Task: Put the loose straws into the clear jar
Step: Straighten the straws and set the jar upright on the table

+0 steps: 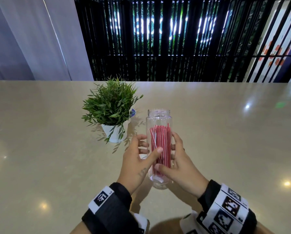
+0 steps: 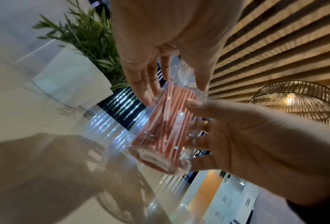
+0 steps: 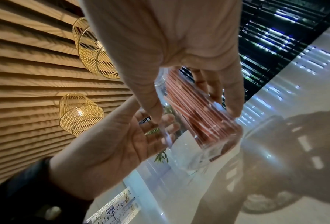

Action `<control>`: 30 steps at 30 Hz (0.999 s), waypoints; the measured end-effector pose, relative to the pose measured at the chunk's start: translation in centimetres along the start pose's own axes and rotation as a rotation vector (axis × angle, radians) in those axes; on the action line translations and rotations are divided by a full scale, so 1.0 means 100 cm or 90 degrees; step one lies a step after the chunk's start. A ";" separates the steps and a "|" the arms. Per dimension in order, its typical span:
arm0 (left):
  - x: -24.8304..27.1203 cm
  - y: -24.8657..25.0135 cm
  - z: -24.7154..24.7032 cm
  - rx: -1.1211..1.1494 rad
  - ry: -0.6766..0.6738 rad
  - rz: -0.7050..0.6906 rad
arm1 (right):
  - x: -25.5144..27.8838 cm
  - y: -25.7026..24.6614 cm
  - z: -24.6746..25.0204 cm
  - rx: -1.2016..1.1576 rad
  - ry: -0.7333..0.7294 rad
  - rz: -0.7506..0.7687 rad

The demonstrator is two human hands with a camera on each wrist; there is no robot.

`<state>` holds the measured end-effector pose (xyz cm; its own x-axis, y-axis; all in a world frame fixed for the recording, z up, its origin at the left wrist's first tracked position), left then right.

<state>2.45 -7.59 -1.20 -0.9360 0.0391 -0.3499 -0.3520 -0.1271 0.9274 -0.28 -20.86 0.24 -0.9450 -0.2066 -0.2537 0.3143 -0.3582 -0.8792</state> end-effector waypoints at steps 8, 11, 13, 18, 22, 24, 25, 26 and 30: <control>-0.018 -0.004 -0.011 0.066 -0.055 0.030 | -0.015 0.009 0.019 -0.036 0.040 -0.017; -0.028 -0.003 -0.017 0.066 -0.090 0.026 | -0.025 0.011 0.025 -0.084 0.104 -0.018; -0.042 -0.001 -0.020 0.031 -0.086 0.022 | -0.036 0.013 0.028 -0.086 0.138 -0.028; -0.088 0.002 -0.030 -0.011 -0.119 0.036 | -0.080 0.012 0.043 0.095 0.163 -0.046; -0.111 0.006 -0.039 -0.006 -0.206 0.075 | -0.120 0.005 0.053 0.128 0.142 -0.086; -0.118 0.004 -0.042 -0.014 -0.237 0.073 | -0.134 0.005 0.058 0.101 0.142 -0.124; -0.122 0.001 -0.042 -0.007 -0.243 0.082 | -0.138 0.005 0.060 0.093 0.133 -0.139; -0.124 -0.001 -0.043 -0.008 -0.247 0.089 | -0.139 0.006 0.061 0.090 0.121 -0.150; -0.129 -0.014 -0.043 -0.104 -0.250 0.091 | -0.135 0.016 0.059 0.071 0.096 -0.171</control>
<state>15.04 -12.23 1.42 -0.9181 0.3795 -0.1143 -0.2430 -0.3113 0.9187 13.53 -24.00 4.58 -0.9956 0.0434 -0.0836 0.0525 -0.4810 -0.8752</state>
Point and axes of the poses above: each hand's wrist, its own x-axis away from the middle knuckle, its own z-axis out of the back of the hand, y = z × x, the point moved 3 cm from there along -x, towards the middle knuckle, and after that the axes turned 4 degrees about x, right-handed, at the moved point
